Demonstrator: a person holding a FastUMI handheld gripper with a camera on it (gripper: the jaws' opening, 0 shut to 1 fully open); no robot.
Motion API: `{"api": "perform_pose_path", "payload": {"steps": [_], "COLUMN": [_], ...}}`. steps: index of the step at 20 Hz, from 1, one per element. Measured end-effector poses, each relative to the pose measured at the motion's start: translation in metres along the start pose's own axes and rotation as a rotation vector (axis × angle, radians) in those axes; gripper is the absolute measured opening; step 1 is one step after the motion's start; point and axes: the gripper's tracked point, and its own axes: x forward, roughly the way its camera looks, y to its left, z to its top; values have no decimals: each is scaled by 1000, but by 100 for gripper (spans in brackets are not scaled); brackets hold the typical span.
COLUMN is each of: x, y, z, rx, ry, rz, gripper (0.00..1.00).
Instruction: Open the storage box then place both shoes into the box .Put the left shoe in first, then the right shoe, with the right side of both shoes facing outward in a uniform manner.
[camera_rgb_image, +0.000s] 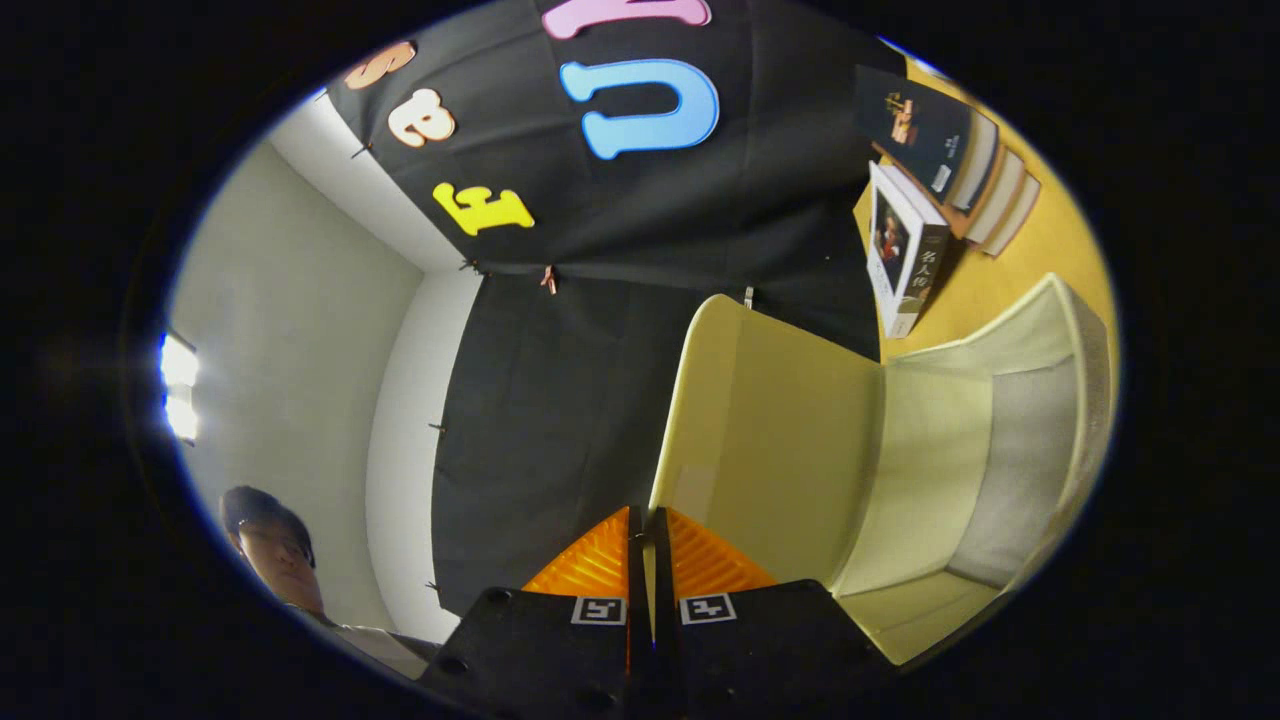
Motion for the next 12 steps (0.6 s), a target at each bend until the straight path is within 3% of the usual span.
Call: {"api": "perform_pose_path", "payload": {"steps": [6,12], "x": [76,100], "y": [-6,-29], "z": [-38,-50], "rx": [-18,-22], "ry": [106,128], "rz": [-38,-100], "gripper": [5,5]}}
